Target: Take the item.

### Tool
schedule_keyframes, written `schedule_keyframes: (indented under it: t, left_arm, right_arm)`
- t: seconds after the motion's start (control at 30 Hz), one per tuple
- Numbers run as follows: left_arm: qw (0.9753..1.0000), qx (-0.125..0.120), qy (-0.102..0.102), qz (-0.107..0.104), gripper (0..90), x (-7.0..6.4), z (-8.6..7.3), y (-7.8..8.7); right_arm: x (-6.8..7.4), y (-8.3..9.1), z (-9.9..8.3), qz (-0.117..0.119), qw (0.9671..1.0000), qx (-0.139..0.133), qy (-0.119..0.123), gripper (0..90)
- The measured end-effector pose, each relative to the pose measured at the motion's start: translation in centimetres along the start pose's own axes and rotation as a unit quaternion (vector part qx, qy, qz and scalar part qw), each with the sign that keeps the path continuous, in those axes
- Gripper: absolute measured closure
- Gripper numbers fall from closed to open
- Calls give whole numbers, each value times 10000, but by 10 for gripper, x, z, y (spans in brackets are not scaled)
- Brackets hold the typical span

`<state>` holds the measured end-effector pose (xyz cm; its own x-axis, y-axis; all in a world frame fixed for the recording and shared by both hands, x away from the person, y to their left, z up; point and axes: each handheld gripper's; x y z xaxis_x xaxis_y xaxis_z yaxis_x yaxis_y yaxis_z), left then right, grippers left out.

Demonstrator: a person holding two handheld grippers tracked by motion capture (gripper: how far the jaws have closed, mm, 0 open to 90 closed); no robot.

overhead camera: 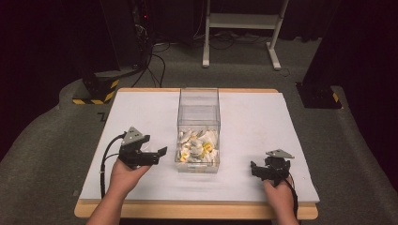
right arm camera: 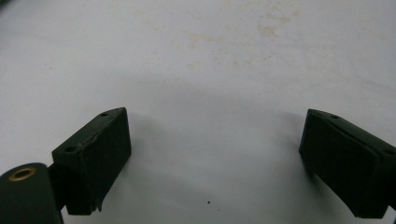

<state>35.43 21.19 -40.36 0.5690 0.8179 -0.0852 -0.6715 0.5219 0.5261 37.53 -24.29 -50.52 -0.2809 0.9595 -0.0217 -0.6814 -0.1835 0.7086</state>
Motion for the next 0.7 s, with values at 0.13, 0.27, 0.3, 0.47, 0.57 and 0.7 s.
schedule_keyframes:
  t: [0.13,0.27,0.3,0.47,0.57,0.7]
  left_arm:
    - [9999,-34,-88,-83,163,-8,6,-4]
    - [9997,-7,-182,-147,163,-14,11,-7]
    - [9996,16,-213,-157,163,-15,12,-9]
    - [9993,62,-253,-270,167,-23,15,-15]
    - [9990,112,-285,-315,170,-26,16,-19]
    - [9986,127,-304,-416,179,-32,18,-25]
  right_arm:
    - [0,0,0,-1,10000,-1,2,89]
    - [0,0,0,-2,10000,-1,3,88]
    - [0,0,0,-3,10000,-3,5,89]
    - [0,0,0,-2,10000,-2,1,89]
    - [0,0,0,-4,10000,-2,-1,89]
    - [0,0,0,-1,10000,0,0,89]
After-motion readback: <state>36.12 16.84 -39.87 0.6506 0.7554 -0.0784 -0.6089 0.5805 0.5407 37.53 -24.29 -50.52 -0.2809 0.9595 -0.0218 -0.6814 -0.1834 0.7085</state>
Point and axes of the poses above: each handheld gripper's, and its own axes: y roughly backward along the jaws, z roughly out of its top, x roughly to its left
